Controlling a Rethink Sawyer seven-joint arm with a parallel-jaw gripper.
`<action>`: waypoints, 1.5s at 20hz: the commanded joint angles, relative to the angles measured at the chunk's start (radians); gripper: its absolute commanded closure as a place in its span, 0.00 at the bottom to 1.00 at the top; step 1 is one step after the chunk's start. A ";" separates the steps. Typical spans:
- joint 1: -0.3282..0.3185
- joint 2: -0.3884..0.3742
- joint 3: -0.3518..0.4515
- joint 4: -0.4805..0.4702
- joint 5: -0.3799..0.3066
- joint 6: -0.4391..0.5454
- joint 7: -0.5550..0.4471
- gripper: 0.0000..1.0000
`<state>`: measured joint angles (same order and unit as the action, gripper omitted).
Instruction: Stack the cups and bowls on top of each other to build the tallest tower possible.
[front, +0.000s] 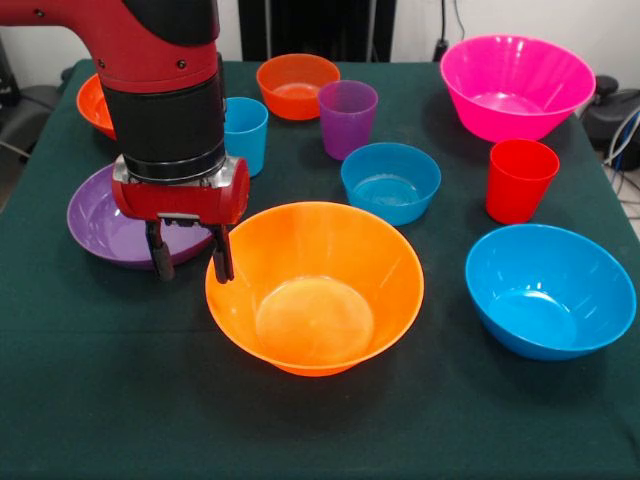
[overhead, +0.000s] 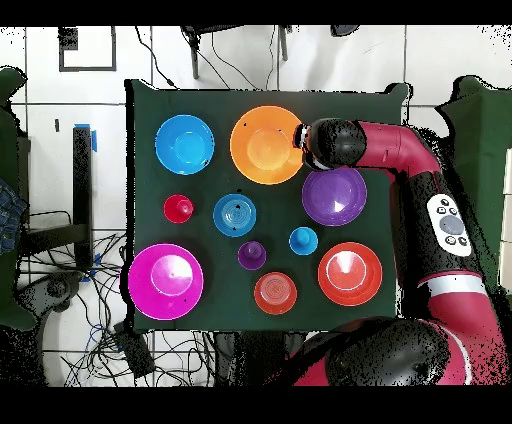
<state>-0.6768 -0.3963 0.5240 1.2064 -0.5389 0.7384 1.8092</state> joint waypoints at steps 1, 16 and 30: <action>0.002 0.053 0.023 0.032 -0.081 0.003 -0.259 0.00; -0.005 0.066 0.039 0.042 -0.071 -0.016 -0.232 0.00; 0.011 0.076 0.037 0.020 -0.082 -0.004 -0.241 0.00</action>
<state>-0.6785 -0.3376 0.5243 1.2062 -0.5545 0.7382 1.8092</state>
